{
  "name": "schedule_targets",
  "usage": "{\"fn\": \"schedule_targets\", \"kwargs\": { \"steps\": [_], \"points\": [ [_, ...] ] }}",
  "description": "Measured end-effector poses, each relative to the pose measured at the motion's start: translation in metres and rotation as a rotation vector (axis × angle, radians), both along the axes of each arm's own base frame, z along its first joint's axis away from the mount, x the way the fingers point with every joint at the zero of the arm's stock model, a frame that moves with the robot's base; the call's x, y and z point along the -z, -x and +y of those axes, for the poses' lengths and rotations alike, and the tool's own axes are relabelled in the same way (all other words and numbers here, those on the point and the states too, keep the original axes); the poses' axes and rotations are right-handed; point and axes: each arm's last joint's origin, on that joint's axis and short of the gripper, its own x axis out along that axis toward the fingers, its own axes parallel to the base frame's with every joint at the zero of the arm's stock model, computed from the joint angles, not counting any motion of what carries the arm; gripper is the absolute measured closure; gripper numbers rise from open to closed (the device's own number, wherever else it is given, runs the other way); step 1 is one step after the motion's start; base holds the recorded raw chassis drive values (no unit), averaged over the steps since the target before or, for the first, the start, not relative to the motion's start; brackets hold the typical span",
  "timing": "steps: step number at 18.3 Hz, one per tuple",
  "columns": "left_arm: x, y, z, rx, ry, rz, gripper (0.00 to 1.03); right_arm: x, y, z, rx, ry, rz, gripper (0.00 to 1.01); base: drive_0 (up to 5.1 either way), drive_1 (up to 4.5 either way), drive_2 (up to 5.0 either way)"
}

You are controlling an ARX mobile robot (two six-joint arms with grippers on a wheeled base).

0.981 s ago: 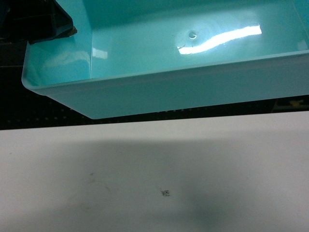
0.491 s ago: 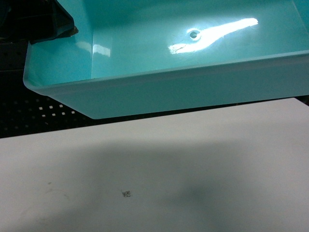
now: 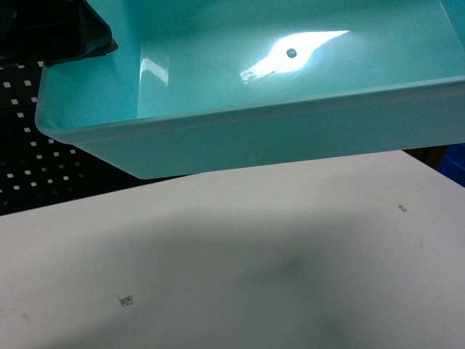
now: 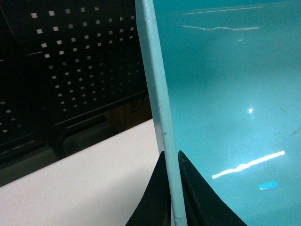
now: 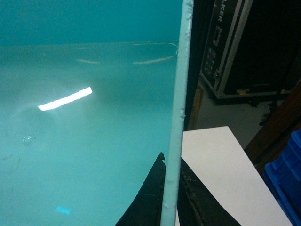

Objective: Stack blue boxes stably on right

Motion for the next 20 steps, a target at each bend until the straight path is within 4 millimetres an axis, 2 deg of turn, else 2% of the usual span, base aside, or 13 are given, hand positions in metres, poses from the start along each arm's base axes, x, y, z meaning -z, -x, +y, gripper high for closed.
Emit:
{"fn": "schedule_targets", "kwargs": {
  "steps": [20],
  "points": [
    [0.0001, 0.0, 0.0, 0.0, 0.0, 0.001, 1.01, 0.0, 0.0, 0.0, 0.0, 0.0, -0.001, 0.94, -1.9, -1.88, -1.9]
  ]
}}
